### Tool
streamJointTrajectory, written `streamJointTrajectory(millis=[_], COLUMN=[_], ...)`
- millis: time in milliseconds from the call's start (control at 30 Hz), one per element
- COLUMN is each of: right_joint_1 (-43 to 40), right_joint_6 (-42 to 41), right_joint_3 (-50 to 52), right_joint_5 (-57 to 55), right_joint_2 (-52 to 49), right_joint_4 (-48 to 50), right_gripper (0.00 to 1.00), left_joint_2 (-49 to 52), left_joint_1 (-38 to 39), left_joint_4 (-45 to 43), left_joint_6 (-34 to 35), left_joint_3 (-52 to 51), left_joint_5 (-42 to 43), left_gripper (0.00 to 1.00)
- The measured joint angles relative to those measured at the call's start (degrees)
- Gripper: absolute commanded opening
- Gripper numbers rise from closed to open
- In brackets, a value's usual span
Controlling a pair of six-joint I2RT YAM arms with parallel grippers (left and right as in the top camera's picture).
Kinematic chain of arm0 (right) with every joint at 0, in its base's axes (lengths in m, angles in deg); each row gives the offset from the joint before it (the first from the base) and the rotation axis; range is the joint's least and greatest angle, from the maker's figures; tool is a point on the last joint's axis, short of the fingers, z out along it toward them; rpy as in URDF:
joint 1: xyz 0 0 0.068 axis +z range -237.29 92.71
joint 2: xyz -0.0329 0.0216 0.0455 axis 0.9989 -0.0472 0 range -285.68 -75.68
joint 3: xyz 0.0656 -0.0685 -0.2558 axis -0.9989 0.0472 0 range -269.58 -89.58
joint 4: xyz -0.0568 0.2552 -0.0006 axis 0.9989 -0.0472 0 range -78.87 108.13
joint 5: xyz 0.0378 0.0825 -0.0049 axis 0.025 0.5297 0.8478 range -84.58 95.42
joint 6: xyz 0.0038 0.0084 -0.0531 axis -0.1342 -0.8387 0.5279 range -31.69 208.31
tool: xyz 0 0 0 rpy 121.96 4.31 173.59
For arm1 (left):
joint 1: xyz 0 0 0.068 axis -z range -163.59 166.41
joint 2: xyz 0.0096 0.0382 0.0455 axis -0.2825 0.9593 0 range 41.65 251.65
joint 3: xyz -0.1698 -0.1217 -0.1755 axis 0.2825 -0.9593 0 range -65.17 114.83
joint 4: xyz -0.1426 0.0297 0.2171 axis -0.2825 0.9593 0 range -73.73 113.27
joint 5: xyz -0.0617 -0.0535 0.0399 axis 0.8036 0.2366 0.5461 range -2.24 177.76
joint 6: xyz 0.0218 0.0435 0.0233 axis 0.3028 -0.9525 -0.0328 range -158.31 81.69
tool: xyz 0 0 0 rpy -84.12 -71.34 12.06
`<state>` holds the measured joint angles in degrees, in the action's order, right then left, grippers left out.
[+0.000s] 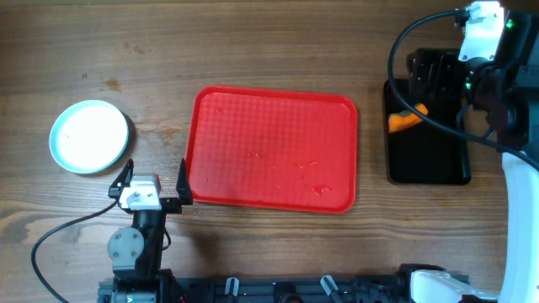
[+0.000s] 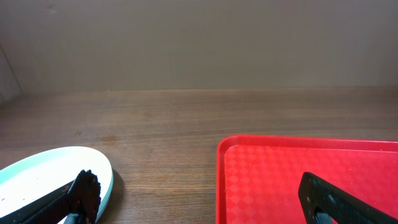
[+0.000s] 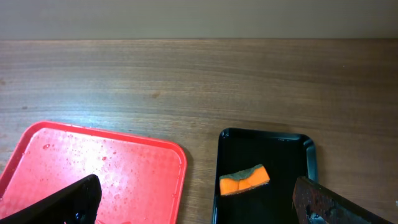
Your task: Clean dirty plates on tray and stack at the side
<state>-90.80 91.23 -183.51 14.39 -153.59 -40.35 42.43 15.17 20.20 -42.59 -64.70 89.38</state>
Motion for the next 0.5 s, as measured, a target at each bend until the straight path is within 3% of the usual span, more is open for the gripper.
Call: streamJointTrajectory(millis=[500], right_joint_1=[0.0], right_joint_6=[0.7], right_joint_3=[0.0], right_joint_5=[-0.5], right_joint_2=[0.0], right_joint_4=[0.0], right_gripper=[1.00], left_joint_2=[0.0], left_joint_1=[0.0], left_joint_4=[0.0], left_joint_6=[-0.2], left_joint_3=[0.0], left_joint_5=[0.0], left_gripper=[1.00])
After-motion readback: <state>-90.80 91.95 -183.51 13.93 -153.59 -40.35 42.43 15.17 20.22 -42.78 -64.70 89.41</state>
